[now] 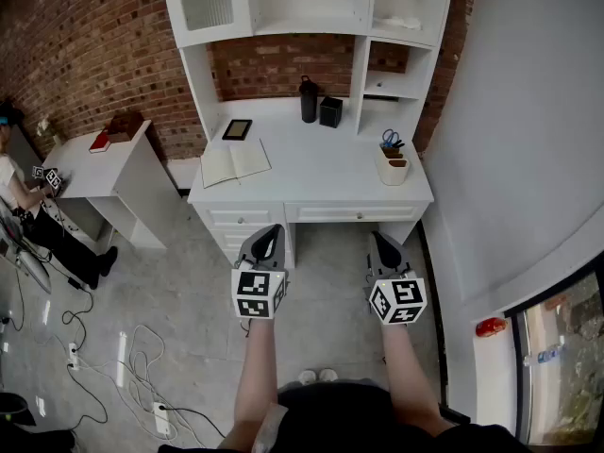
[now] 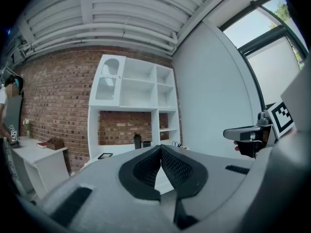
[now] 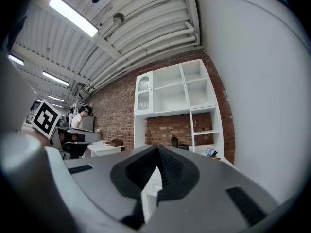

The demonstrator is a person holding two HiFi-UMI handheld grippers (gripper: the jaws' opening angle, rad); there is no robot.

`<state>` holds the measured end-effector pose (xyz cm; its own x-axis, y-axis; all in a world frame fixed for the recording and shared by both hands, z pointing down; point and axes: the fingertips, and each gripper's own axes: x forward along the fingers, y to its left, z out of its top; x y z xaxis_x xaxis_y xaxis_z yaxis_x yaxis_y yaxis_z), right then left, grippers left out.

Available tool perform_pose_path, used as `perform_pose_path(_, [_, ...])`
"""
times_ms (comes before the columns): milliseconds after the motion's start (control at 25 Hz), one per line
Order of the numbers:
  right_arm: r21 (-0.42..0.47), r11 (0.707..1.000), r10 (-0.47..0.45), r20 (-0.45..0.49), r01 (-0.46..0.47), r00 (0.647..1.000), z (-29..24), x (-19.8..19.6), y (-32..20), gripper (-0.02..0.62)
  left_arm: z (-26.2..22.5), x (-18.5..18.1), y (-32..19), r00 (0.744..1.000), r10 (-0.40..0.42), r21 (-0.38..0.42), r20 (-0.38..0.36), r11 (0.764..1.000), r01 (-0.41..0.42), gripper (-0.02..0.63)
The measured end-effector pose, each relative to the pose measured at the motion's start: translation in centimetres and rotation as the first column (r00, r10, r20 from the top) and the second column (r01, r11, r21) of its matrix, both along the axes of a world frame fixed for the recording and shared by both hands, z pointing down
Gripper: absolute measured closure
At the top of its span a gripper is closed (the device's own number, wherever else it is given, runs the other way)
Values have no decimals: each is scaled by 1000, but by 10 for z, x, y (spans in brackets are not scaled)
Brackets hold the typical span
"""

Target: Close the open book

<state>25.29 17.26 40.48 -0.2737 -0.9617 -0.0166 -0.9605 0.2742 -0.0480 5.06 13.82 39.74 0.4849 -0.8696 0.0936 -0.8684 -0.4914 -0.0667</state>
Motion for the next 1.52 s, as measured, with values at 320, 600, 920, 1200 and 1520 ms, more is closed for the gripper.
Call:
perform_pose_path(320, [-3,1000,2,8,-2,1000,1,-3,3,598,4,-2,3,1000,4,-8,-1,1000,-4,597])
perform_pose_path(600, [-9,1000,-6,51,7,999,0,-7,8,597,9,-3,5,1000,14,-23,-7,1000,-14,597])
perform_pose_path(920, [-13,1000,-8,33,9,999,4,-9,16,597,18,2,10,999,29,-41,-14,999,-30,597])
perform_pose_path(1200, [-25,998,-64,56,66,996,7,-22,15,516,26,-9,15,1000,6,-61,-9,998,-7,597])
perform_pose_path(1520, [-5,996,-93,77,93,993,6,-25,13,392,31,-26,22,999,-47,-77,-5,996,47,597])
